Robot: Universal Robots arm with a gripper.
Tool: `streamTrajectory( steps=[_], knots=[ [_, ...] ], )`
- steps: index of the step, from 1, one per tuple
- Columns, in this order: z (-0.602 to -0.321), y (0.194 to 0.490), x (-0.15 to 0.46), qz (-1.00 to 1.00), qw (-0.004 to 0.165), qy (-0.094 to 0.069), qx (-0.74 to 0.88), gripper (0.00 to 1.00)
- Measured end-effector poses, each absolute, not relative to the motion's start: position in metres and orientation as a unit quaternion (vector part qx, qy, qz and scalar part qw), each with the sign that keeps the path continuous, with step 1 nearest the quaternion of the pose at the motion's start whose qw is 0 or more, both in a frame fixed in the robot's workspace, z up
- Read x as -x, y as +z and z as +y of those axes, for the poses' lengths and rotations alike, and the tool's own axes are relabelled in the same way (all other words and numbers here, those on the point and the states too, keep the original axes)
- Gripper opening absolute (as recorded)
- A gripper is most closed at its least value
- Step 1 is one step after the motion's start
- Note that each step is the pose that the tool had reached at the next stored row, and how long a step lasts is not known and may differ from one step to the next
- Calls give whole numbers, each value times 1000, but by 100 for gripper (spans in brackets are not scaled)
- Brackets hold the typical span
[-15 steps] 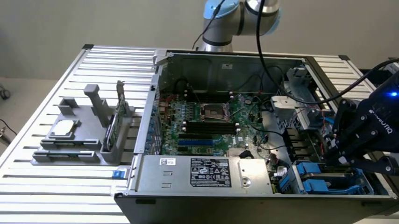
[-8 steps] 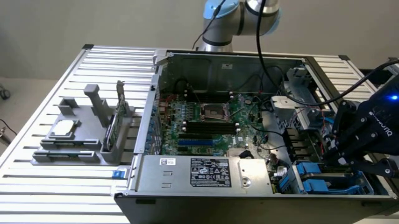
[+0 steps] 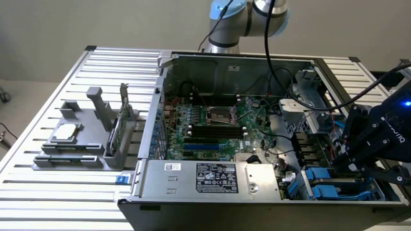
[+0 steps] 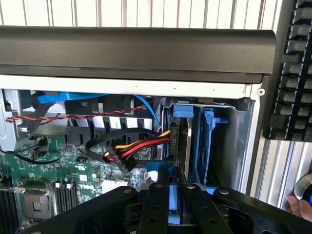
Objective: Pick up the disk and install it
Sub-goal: 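Insert the second disk wire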
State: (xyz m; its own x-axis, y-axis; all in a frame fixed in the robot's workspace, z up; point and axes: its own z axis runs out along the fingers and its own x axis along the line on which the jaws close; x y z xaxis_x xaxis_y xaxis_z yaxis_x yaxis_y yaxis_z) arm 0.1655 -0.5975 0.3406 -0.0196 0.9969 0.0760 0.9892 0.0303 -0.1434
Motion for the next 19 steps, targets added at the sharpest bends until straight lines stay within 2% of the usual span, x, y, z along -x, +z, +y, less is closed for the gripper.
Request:
streamTrajectory(
  steps=[19],
  knots=[
    [-603, 337, -167, -718, 86, 17, 691, 16]
  ],
)
